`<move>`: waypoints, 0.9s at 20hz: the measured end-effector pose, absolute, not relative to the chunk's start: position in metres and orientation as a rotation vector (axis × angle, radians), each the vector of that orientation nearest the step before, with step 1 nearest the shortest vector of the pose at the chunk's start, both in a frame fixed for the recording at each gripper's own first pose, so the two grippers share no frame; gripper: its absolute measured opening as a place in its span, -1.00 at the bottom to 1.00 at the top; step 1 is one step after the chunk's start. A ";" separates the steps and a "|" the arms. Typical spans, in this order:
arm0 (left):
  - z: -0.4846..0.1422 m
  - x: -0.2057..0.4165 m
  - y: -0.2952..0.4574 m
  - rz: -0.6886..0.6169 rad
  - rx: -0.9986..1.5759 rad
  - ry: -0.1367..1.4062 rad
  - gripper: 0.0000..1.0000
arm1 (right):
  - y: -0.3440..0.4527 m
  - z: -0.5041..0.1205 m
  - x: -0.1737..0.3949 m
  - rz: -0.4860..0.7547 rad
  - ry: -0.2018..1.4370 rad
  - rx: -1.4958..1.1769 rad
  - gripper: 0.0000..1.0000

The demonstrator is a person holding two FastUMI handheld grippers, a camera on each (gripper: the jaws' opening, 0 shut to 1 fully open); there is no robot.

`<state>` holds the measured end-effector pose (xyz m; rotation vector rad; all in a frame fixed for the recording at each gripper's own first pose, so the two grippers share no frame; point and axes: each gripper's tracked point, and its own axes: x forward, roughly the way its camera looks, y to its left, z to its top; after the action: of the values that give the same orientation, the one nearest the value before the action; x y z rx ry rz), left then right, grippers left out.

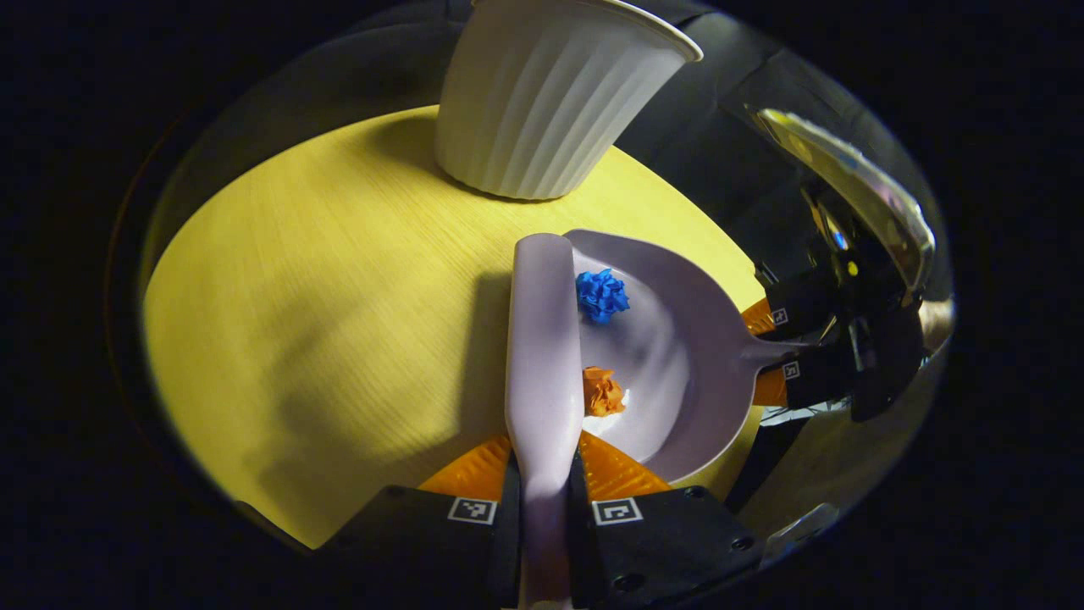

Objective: Pick up the small broom and dustpan from the desktop, sweep the trash into the dustpan with the broom, and then empty the trash into the garbage bin.

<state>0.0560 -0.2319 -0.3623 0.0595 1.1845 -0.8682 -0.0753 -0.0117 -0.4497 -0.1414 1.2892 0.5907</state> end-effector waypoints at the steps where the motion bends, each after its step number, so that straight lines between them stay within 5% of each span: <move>1: -0.353 0.056 -0.226 -0.836 0.038 1.174 -0.50 | -0.010 -0.449 -0.076 0.572 1.277 -0.104 -0.29; 11: -0.300 0.060 -0.080 -0.419 -0.039 1.009 -0.47 | -0.044 -0.357 -0.085 0.307 1.249 0.041 -0.19; 18: -0.327 0.020 -0.041 -0.378 -0.027 1.059 -0.50 | -0.105 -0.241 -0.080 0.205 1.230 0.089 -0.28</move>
<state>0.0202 -0.0411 -0.3272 -0.0272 1.0594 -0.3779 -0.0800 -0.1049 -0.2406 0.0893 1.2302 0.2048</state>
